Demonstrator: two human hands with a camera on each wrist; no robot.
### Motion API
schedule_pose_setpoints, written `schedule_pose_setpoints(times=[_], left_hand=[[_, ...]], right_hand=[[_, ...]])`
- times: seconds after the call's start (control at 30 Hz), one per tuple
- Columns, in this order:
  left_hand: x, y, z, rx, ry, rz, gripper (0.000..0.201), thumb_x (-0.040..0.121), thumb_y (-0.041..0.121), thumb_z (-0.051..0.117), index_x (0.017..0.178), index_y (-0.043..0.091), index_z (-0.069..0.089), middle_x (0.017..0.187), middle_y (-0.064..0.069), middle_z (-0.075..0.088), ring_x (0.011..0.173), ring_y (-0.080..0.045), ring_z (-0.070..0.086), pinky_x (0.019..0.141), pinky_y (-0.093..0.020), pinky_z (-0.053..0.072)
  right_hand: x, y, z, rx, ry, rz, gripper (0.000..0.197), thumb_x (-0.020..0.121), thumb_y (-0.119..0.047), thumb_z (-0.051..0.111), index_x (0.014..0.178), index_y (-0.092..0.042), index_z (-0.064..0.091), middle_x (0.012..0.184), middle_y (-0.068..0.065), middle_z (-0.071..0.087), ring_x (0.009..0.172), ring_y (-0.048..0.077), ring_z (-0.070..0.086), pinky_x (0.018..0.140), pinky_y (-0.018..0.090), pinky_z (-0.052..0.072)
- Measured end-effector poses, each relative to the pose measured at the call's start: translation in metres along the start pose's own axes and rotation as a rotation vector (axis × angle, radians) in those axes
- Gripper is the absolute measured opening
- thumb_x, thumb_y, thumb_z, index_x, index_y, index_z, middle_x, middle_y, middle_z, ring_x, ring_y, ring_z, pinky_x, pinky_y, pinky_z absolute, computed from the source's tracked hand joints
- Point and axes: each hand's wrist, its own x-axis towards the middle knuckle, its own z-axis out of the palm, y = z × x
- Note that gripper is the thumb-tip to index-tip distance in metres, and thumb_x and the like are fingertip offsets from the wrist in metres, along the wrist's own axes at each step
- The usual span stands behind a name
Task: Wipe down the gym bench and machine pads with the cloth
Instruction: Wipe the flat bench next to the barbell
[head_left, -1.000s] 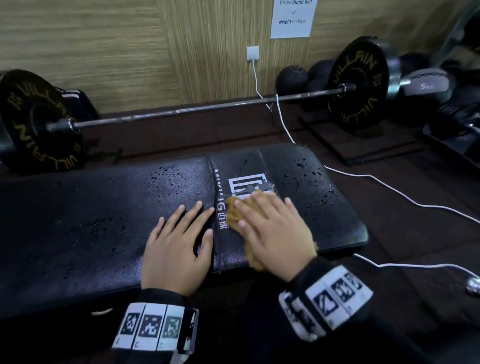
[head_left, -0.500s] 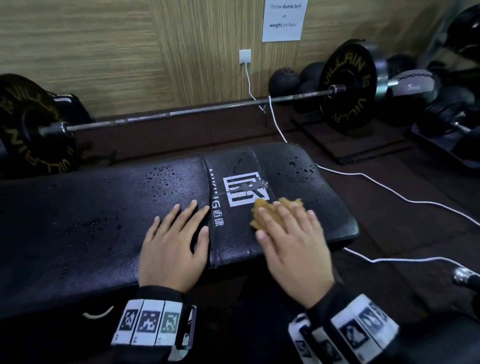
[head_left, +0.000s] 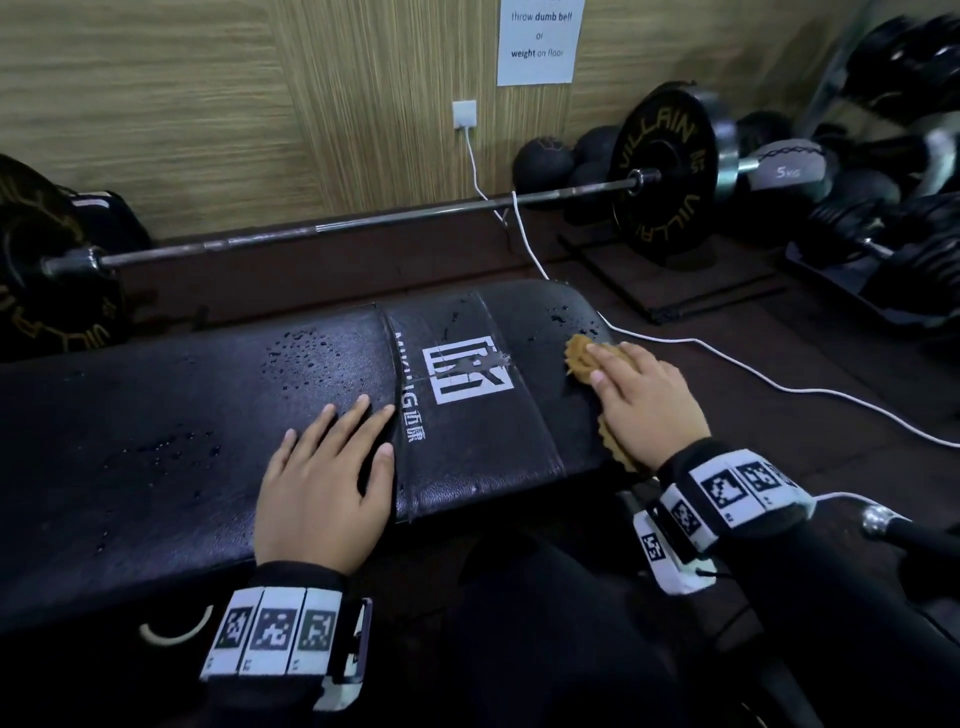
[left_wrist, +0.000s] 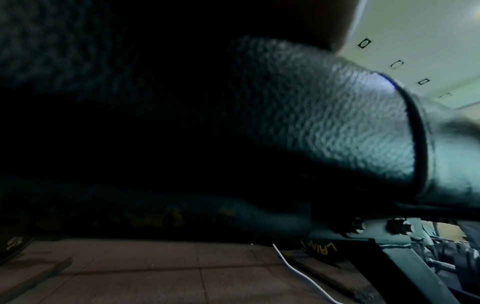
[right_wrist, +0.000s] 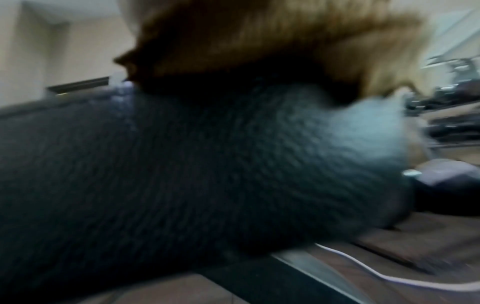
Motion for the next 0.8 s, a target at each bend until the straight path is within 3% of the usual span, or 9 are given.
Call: schedule_pose_setpoints(times=[0.13, 0.23, 0.43, 0.53, 0.63, 0.7, 0.8], left_hand=[[-0.001, 0.000, 0.000, 0.010, 0.000, -0.001, 0.057, 0.090, 0.049, 0.015, 0.140, 0.042, 0.041, 0.149, 0.019, 0.034, 0.142, -0.009, 0.025, 0.116, -0.036, 0.016], [0.000, 0.000, 0.000, 0.007, 0.009, 0.003, 0.053, 0.091, 0.047, 0.019, 0.139, 0.042, 0.042, 0.149, 0.018, 0.036, 0.141, -0.010, 0.027, 0.116, -0.036, 0.017], [0.001, -0.003, 0.002, -0.009, 0.029, -0.003, 0.051, 0.091, 0.046, 0.024, 0.137, 0.042, 0.044, 0.148, 0.017, 0.038, 0.140, -0.010, 0.029, 0.115, -0.038, 0.019], [0.002, -0.004, 0.004, -0.008, 0.030, 0.007, 0.050, 0.092, 0.046, 0.023, 0.137, 0.043, 0.044, 0.148, 0.017, 0.038, 0.140, -0.010, 0.029, 0.115, -0.038, 0.018], [0.002, -0.006, 0.005, -0.009, 0.036, 0.019, 0.050, 0.092, 0.045, 0.022, 0.137, 0.042, 0.043, 0.148, 0.016, 0.038, 0.141, -0.011, 0.028, 0.115, -0.038, 0.017], [0.002, -0.006, 0.006, -0.016, 0.041, 0.024, 0.050, 0.092, 0.045, 0.023, 0.137, 0.041, 0.044, 0.148, 0.016, 0.039, 0.141, -0.011, 0.029, 0.115, -0.038, 0.017], [0.003, -0.006, 0.006, -0.024, 0.057, 0.027, 0.050, 0.092, 0.044, 0.024, 0.137, 0.040, 0.046, 0.147, 0.015, 0.041, 0.140, -0.012, 0.030, 0.115, -0.038, 0.018]], right_hand=[[-0.013, 0.003, -0.005, 0.193, 0.021, 0.230, 0.042, 0.097, -0.040, 0.039, 0.140, -0.037, 0.039, 0.139, 0.005, 0.041, 0.118, 0.038, 0.044, 0.101, 0.039, 0.032], [-0.026, 0.004, -0.006, 0.379, 0.047, 0.355, 0.044, 0.098, -0.039, 0.037, 0.142, -0.033, 0.036, 0.138, 0.012, 0.038, 0.122, 0.037, 0.042, 0.104, 0.039, 0.030], [-0.059, -0.029, 0.014, 0.565, 0.263, 0.579, 0.055, 0.100, -0.035, 0.033, 0.150, -0.024, 0.015, 0.152, 0.017, 0.011, 0.130, 0.045, 0.026, 0.109, 0.043, 0.020], [-0.072, -0.057, 0.026, 0.625, 0.286, 0.580, 0.060, 0.100, -0.031, 0.034, 0.150, -0.021, 0.002, 0.153, 0.021, -0.016, 0.140, 0.044, 0.002, 0.115, 0.046, 0.008], [-0.087, -0.096, 0.043, 0.616, 0.311, 0.486, 0.066, 0.099, -0.025, 0.037, 0.149, -0.013, -0.005, 0.147, 0.029, -0.028, 0.139, 0.040, -0.022, 0.116, 0.043, -0.008], [-0.101, -0.125, 0.056, 0.600, 0.311, 0.406, 0.068, 0.099, -0.024, 0.038, 0.148, -0.011, -0.007, 0.144, 0.031, -0.032, 0.137, 0.041, -0.027, 0.112, 0.037, -0.017], [-0.118, -0.154, 0.070, 0.636, 0.265, 0.315, 0.069, 0.099, -0.030, 0.036, 0.144, -0.020, -0.016, 0.142, 0.023, -0.041, 0.135, 0.038, -0.031, 0.105, 0.026, -0.024]])
